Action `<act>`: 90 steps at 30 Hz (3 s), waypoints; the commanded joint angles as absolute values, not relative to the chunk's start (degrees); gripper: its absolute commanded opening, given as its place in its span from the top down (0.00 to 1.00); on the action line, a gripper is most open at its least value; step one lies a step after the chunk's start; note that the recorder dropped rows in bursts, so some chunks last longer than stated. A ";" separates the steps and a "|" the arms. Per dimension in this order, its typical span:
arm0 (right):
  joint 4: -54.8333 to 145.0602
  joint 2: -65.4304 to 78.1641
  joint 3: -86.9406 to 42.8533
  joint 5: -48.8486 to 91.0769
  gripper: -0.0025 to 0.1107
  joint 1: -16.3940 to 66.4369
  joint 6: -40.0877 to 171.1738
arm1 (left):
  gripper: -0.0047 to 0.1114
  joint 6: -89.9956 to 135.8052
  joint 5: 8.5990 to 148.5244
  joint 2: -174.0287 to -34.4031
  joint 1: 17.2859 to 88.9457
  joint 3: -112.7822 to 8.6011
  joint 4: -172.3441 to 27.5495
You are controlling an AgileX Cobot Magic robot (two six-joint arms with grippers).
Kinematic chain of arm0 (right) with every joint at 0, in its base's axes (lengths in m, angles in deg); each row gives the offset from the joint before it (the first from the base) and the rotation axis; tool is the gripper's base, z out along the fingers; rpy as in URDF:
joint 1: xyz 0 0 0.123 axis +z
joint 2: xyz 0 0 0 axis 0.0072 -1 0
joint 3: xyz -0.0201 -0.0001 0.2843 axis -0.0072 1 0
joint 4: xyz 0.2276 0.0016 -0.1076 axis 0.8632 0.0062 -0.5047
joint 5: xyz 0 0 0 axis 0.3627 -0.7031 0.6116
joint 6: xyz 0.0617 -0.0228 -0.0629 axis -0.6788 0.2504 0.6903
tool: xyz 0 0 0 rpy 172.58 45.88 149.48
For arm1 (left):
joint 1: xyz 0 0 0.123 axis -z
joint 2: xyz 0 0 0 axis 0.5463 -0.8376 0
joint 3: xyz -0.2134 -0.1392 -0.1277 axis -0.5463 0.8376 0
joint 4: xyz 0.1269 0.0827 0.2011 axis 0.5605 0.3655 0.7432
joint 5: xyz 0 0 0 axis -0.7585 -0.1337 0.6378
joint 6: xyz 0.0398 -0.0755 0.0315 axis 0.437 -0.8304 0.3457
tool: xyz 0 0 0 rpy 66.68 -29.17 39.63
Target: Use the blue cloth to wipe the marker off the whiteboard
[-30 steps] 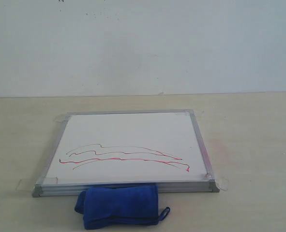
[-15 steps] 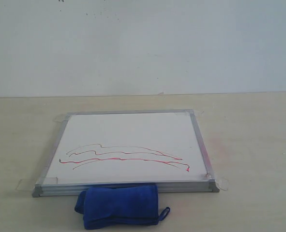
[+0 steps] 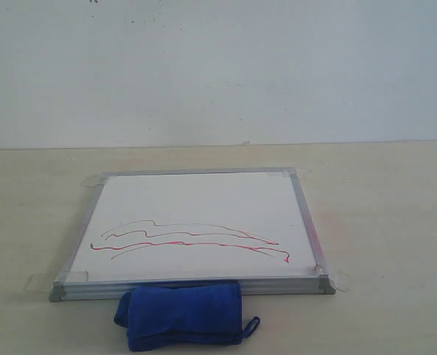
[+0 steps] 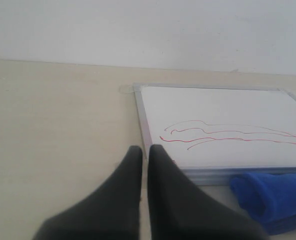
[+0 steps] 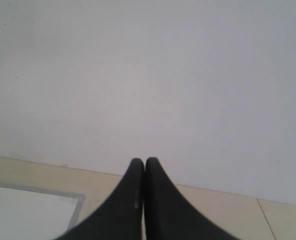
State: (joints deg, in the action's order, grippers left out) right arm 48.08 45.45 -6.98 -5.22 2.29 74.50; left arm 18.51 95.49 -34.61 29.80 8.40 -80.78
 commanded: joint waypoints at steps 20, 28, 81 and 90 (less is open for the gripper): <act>52.03 27.82 -20.43 -23.85 0.98 1.91 88.15 | 0.92 18.46 95.45 -34.40 29.66 8.60 -80.46; 59.88 3.80 -23.01 -48.85 0.98 2.30 87.28 | 0.92 18.46 95.45 -34.40 29.66 8.60 -80.46; 57.37 -45.17 -56.59 -48.75 0.89 47.57 111.27 | 0.92 18.46 95.45 -34.40 29.66 8.60 -80.46; 55.62 -45.31 -56.59 -45.43 0.48 47.72 113.32 | 0.92 18.46 95.45 -34.40 29.66 8.60 -80.46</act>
State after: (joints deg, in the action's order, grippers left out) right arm 57.73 -45.63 -56.39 -47.04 47.61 112.62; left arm 18.51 95.49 -34.61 29.80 8.40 -80.78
